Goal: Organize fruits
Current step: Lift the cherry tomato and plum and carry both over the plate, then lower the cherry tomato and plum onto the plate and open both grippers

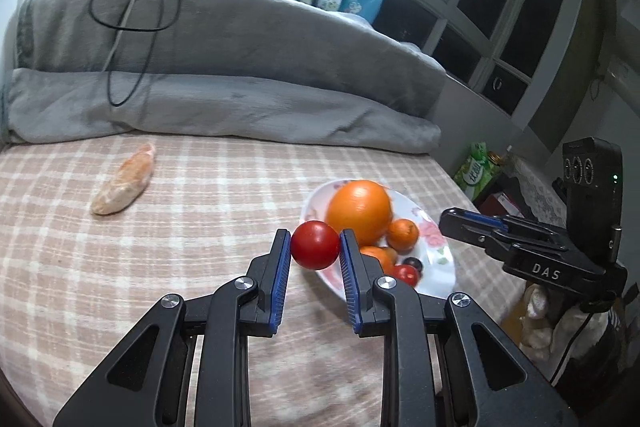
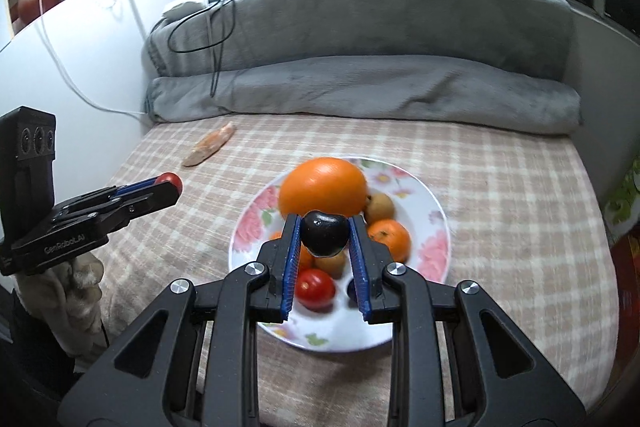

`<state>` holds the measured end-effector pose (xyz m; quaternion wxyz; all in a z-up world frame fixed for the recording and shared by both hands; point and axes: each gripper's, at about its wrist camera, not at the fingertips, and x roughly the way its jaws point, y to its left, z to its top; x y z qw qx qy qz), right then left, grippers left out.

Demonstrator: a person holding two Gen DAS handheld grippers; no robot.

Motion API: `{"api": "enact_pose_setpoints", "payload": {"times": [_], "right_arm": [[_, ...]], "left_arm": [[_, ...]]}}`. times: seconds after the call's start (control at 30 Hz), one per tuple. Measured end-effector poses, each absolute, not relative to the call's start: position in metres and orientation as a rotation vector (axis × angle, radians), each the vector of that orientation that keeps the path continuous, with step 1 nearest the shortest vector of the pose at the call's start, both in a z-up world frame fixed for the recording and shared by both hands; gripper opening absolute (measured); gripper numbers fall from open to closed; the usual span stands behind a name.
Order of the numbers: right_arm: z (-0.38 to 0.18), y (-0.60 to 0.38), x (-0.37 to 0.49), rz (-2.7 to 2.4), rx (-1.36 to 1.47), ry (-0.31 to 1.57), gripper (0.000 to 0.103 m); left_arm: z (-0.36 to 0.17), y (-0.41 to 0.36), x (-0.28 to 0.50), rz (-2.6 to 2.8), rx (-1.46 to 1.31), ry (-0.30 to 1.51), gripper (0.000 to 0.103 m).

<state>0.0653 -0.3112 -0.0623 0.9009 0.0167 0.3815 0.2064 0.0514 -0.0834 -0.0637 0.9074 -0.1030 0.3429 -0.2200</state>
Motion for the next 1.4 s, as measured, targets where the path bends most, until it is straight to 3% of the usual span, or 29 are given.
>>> {"api": "enact_pose_setpoints", "payload": {"times": [1.23, 1.27, 1.37, 1.4], "right_arm": [[-0.081, -0.339, 0.081, 0.362, 0.117, 0.814, 0.025], [-0.081, -0.339, 0.081, 0.364, 0.117, 0.813, 0.027], [-0.079, -0.34, 0.08, 0.359, 0.123, 0.798, 0.051], [-0.077, -0.34, 0.08, 0.359, 0.125, 0.792, 0.054]], "left_arm": [[-0.068, -0.143, 0.049, -0.54, -0.113, 0.748, 0.023], [-0.068, -0.143, 0.049, -0.54, -0.112, 0.748, 0.023], [-0.07, -0.144, 0.05, -0.543, -0.107, 0.75, 0.023], [-0.071, -0.145, 0.05, -0.544, -0.105, 0.752, 0.023]]}}
